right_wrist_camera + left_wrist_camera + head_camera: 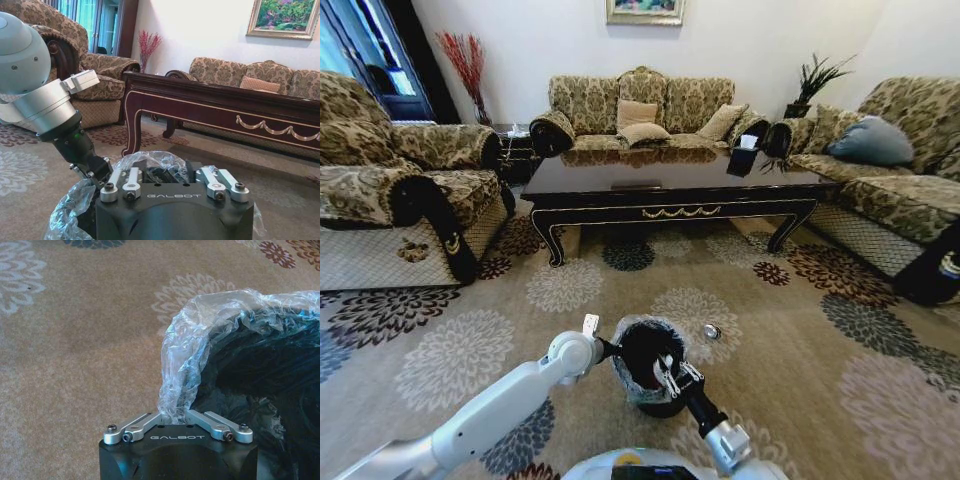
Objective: Move to the front of the table and pick up the trash from the floor, then place it into the trash bin.
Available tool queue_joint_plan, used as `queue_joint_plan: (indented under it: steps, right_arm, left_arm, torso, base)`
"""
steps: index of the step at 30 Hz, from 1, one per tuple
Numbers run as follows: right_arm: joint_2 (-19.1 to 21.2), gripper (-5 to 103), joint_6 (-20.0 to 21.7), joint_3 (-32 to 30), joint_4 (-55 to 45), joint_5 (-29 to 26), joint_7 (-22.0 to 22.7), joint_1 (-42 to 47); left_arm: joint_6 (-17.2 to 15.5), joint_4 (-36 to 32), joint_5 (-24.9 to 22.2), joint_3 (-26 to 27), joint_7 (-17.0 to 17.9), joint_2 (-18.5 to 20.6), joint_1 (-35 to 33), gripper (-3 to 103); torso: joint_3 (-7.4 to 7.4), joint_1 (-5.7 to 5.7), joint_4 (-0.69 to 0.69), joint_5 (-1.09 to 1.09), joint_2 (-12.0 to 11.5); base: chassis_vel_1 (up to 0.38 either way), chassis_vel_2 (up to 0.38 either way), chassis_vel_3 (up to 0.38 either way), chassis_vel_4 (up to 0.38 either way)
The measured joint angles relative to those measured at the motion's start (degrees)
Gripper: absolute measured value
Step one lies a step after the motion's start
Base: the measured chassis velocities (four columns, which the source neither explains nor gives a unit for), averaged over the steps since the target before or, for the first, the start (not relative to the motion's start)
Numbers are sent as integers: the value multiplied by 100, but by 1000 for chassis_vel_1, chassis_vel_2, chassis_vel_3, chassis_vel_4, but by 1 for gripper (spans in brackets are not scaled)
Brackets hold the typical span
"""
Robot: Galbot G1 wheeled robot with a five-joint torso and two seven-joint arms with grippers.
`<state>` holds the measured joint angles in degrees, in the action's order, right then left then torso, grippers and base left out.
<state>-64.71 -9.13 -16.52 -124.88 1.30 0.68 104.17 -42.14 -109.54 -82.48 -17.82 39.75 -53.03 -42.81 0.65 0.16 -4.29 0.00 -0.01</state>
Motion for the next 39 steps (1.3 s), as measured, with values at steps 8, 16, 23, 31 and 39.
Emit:
queue_joint_plan:
  steps: [8,16,23,31,39]
  right_arm:
    - [-85,74,0,-14,-13,-35,17,3]
    - [127,99,210,-329,-44,-738,216,-490]
    - [370,100,412,-596,282,-1523,392,-1132]
    - [710,100,472,-682,1352,-2382,499,-1957]
    - [771,100,711,-643,2068,-2947,629,-2441]
  left_arm:
    - [0,-42,27,162,-12,109,-111,0]
    - [0,-162,149,459,-5,391,-421,0]
    - [1,-257,67,1094,-45,585,-721,0]
    - [1,-142,85,2023,-192,701,-1277,0]
    - [1,-30,114,2300,-351,783,-1447,0]
  torso:
    - [0,0,0,0,0]
    - [0,0,2,0,0]
    - [0,0,1,1,0]
    - [1,0,0,1,0]
    - [1,0,0,0,0]
  base:
    - [0,0,0,0]
    - [0,0,0,0]
    - [0,0,0,0]
    - [0,0,0,0]
    - [0,0,0,0]
